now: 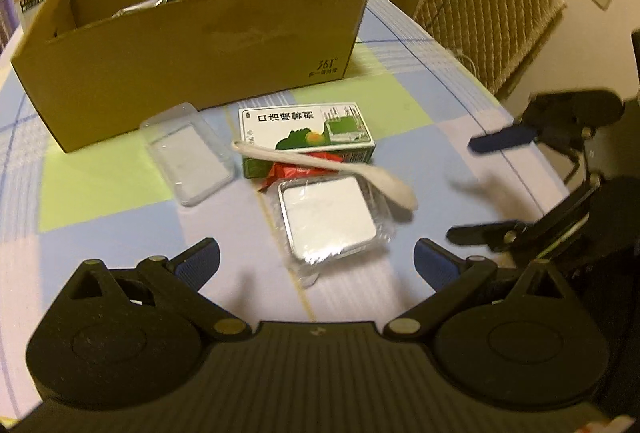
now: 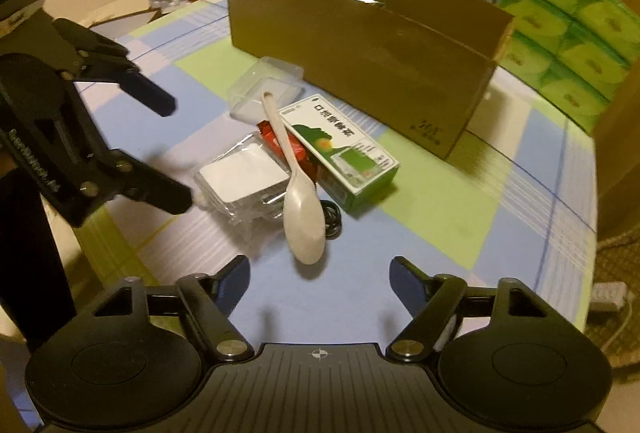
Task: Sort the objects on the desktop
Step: 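Grasp the clear plastic container with the left tool while the right tool grasps the white spoon, then lift the container and spoon and carry both toward the cardboard box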
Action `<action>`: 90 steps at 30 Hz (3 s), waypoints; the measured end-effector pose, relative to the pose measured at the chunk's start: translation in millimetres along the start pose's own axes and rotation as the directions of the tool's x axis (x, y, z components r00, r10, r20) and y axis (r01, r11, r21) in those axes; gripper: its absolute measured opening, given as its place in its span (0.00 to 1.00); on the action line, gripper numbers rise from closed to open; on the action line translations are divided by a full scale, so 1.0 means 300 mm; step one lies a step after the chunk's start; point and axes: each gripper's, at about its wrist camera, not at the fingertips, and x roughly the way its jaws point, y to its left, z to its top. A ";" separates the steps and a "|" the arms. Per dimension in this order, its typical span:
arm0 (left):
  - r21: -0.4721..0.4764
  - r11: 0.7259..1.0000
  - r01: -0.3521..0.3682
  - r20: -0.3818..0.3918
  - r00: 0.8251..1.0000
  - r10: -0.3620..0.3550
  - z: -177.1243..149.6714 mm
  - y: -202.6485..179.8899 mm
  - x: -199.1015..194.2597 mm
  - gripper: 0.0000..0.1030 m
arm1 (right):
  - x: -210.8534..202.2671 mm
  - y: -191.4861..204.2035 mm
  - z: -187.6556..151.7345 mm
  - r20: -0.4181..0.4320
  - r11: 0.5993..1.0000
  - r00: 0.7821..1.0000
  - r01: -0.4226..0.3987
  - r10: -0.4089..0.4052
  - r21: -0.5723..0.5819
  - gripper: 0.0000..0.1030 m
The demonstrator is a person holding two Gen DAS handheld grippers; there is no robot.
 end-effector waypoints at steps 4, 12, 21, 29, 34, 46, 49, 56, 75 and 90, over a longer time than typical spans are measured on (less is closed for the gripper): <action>-0.031 0.999 0.008 0.005 1.000 -0.008 0.019 -0.004 0.055 0.98 | 0.038 -0.007 0.002 0.009 0.999 1.000 -0.023 0.024 -0.039 0.61; -0.031 0.999 0.026 -0.002 1.000 -0.026 0.040 -0.005 0.107 0.97 | 0.109 -0.014 0.024 0.020 0.993 0.998 -0.063 0.066 -0.096 0.39; -0.062 0.997 0.044 -0.001 0.999 -0.044 0.050 0.030 0.121 0.97 | 0.144 -0.036 0.032 0.030 0.994 0.996 -0.086 0.088 -0.066 0.23; -0.073 0.996 0.042 -0.014 0.999 -0.043 0.058 -0.004 0.177 0.90 | 0.087 -0.100 -0.005 -0.016 0.997 0.998 -0.058 0.058 0.042 0.23; -0.100 0.995 -0.018 -0.033 0.999 0.015 0.048 -0.019 0.219 0.75 | 0.073 -0.156 -0.028 -0.068 0.985 0.997 -0.031 0.043 0.168 0.22; 0.009 0.995 -0.095 -0.028 0.995 0.095 -0.012 0.026 0.122 0.63 | 0.055 -0.220 -0.064 -0.103 0.941 0.995 0.039 -0.005 0.336 0.26; 0.036 0.993 -0.112 -0.015 0.994 0.113 -0.035 0.035 0.107 0.63 | 0.057 -0.211 -0.067 -0.103 0.945 0.995 0.049 -0.017 0.322 0.29; 0.007 0.995 -0.104 0.000 0.995 0.104 -0.068 0.058 0.115 0.63 | 0.083 -0.192 -0.056 -0.093 0.963 0.993 0.093 -0.071 0.254 0.49; 0.027 0.992 -0.126 0.044 0.991 0.124 -0.082 0.060 0.120 0.72 | 0.159 -0.177 -0.029 -0.132 0.963 0.990 0.080 -0.047 0.258 0.33; 0.024 0.987 -0.161 0.071 0.985 0.159 -0.091 0.040 0.136 0.63 | 0.147 -0.165 -0.034 -0.117 0.937 0.992 0.087 -0.050 0.338 0.30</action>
